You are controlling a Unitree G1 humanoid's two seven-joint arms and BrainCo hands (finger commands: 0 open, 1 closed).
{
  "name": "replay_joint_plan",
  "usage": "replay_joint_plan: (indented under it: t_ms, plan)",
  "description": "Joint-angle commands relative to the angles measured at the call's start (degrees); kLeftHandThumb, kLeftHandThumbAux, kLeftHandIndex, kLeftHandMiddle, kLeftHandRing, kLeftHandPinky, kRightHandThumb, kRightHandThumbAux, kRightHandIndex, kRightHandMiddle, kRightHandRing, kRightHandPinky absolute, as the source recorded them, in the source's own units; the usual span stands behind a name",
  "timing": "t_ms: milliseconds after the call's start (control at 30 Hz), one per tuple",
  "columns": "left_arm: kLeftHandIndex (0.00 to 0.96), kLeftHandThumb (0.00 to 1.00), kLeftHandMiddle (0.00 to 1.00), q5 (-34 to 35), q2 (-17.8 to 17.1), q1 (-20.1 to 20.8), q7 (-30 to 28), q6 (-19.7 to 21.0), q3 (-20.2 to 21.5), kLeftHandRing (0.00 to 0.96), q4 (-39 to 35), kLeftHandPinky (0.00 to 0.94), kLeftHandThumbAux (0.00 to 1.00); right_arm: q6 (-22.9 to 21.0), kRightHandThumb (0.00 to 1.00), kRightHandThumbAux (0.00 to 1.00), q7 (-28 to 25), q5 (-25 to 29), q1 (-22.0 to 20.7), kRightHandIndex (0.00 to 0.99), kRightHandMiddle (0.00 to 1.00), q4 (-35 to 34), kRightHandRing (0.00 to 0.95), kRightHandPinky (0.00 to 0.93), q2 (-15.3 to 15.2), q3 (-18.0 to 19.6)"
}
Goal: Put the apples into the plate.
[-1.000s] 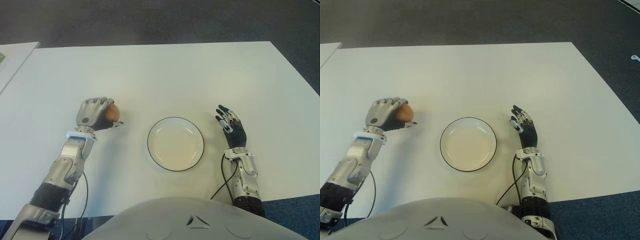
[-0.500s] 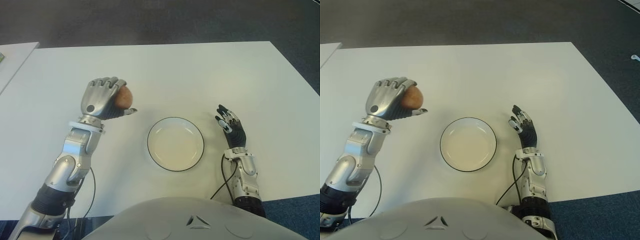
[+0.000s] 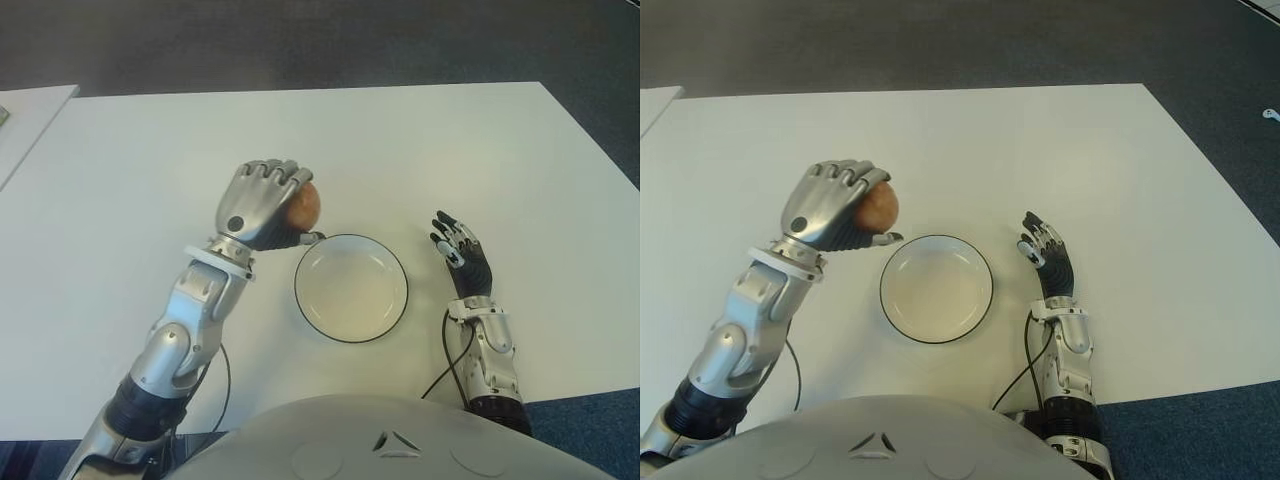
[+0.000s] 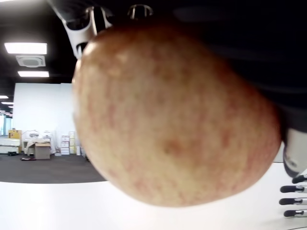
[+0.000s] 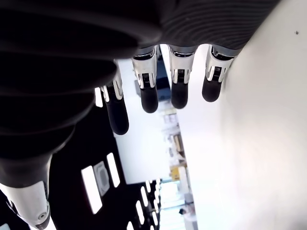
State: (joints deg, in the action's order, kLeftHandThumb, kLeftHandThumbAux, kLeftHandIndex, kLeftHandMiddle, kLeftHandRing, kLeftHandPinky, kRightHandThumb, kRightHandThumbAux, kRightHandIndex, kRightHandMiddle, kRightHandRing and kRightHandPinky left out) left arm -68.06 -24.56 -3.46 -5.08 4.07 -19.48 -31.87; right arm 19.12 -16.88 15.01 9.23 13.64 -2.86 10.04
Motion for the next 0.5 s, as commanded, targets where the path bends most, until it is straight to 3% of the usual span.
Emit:
replay_joint_plan:
  t_ms: [33, 500]
  plan:
    - [0.441, 0.718, 0.915, -2.0, 2.8, 1.0, -1.6, -2.3, -3.9, 0.887, -0.4, 0.888, 0.700, -1.7, 0.494, 0.635, 0.5, 0.0, 2.1, 0.246, 0.152, 1.3, 0.106, 0.127, 1.1, -0.6]
    - [0.444, 0.721, 0.904, -2.2, 5.3, -0.4, -10.2, -6.8, -9.7, 0.890, -0.9, 0.893, 0.699, -5.2, 0.499, 0.633, 1.5, -0.1, 3.7, 0.222, 0.141, -2.1, 0.088, 0.088, 1.5, -1.8]
